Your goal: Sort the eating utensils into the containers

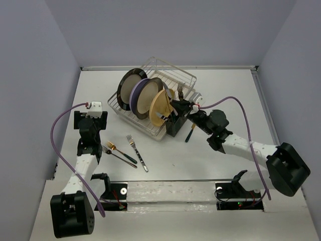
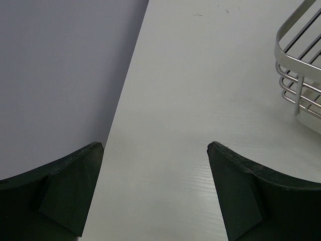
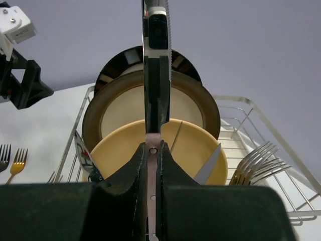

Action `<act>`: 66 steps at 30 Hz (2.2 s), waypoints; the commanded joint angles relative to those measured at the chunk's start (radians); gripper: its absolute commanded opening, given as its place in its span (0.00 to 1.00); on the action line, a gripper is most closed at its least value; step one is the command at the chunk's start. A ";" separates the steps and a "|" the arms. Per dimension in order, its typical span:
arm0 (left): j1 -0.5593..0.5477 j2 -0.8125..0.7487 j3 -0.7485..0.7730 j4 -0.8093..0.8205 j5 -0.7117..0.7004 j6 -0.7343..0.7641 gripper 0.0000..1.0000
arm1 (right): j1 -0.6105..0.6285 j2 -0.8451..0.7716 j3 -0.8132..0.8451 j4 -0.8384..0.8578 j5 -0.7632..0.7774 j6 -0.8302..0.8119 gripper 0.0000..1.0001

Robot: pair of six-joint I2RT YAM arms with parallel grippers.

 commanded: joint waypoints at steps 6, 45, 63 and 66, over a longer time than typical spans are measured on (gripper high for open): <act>0.005 0.001 0.006 0.040 -0.016 0.012 0.99 | 0.010 0.137 -0.087 0.355 -0.041 0.067 0.00; 0.005 0.029 0.011 0.074 0.059 0.002 0.99 | 0.010 -0.323 0.085 -1.210 0.740 0.812 0.96; 0.003 -0.028 0.011 0.023 0.035 0.000 0.99 | -0.135 0.039 0.123 -1.233 0.545 0.923 0.78; 0.005 -0.022 0.012 0.023 0.036 0.000 0.99 | -0.135 0.108 0.152 -1.221 0.537 0.926 0.73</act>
